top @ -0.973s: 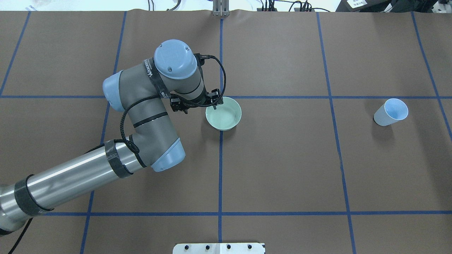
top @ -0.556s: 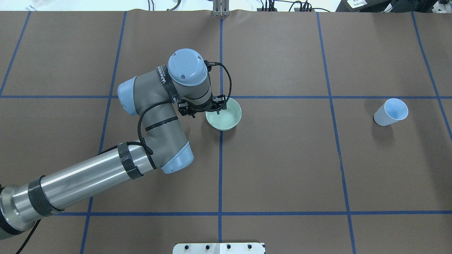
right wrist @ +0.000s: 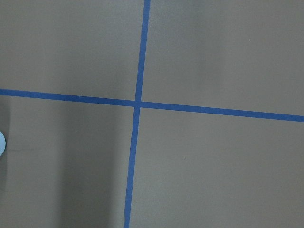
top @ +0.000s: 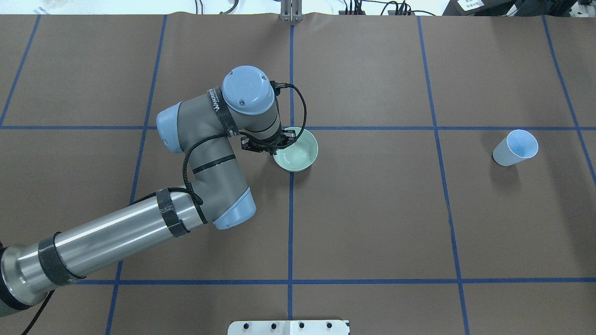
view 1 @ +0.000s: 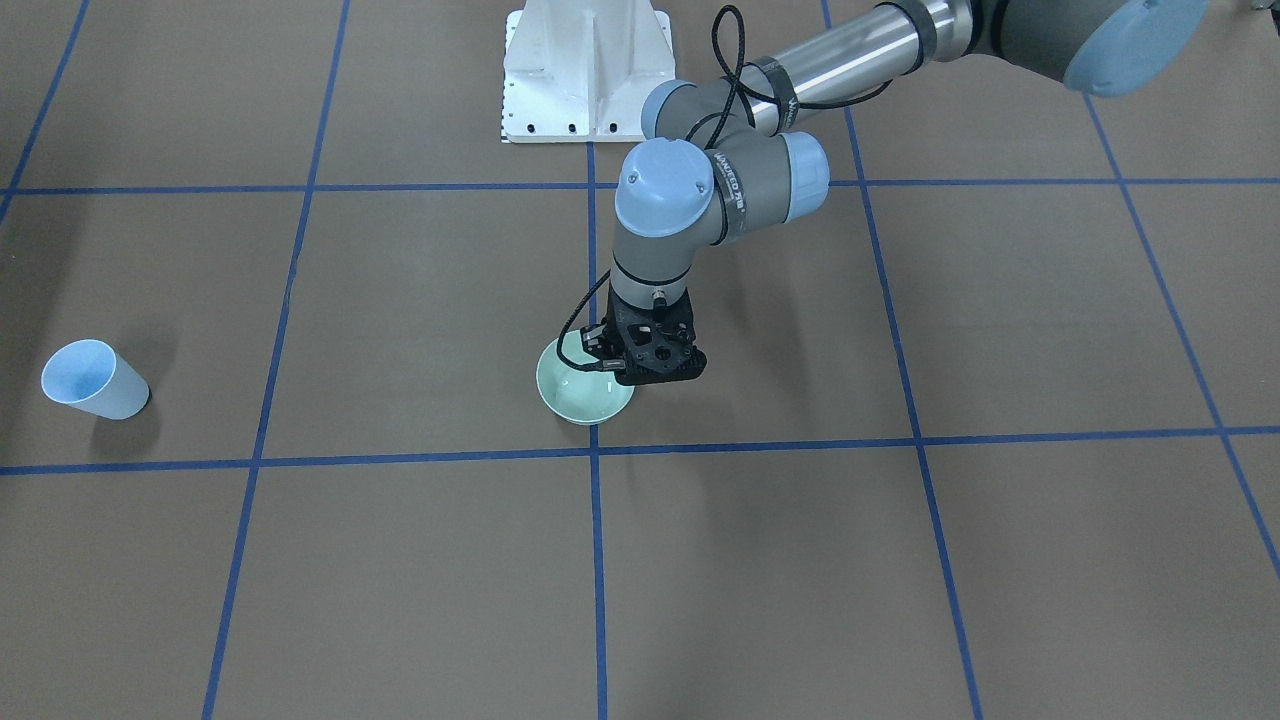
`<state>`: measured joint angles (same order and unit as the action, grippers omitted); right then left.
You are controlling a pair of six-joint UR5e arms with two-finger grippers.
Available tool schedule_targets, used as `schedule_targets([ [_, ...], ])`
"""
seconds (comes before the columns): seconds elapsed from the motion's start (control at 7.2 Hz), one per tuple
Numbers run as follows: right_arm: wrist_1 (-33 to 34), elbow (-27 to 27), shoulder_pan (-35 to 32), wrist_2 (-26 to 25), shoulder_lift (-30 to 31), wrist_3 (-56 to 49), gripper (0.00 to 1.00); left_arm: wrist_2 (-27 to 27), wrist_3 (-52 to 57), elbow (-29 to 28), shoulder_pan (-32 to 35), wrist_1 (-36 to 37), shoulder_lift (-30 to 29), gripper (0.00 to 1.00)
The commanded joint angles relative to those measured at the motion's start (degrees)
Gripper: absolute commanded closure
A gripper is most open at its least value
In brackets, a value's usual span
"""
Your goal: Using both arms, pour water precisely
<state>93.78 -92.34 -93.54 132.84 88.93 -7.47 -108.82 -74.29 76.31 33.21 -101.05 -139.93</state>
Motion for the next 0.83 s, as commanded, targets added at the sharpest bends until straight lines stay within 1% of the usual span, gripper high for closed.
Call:
schedule_targets([
  [0.0,0.0,0.0,0.0,0.0,-0.3,0.0,0.00,-0.3,0.1,1.3,0.4,0.3,0.0,1.00],
  [0.14,0.0,0.0,0.0,0.0,-0.3,0.0,0.00,-0.8,0.2,2.5,1.8,0.6,0.0,1.00],
  [0.42,0.0,-0.1,0.0,0.0,0.1,-0.1,0.00,-8.8,1.9,4.2,7.7,0.7,0.5,1.00],
  [0.69,0.0,-0.2,0.0,0.0,0.2,0.0,0.00,-12.0,11.2,11.0,13.1,1.3,9.9,1.00],
])
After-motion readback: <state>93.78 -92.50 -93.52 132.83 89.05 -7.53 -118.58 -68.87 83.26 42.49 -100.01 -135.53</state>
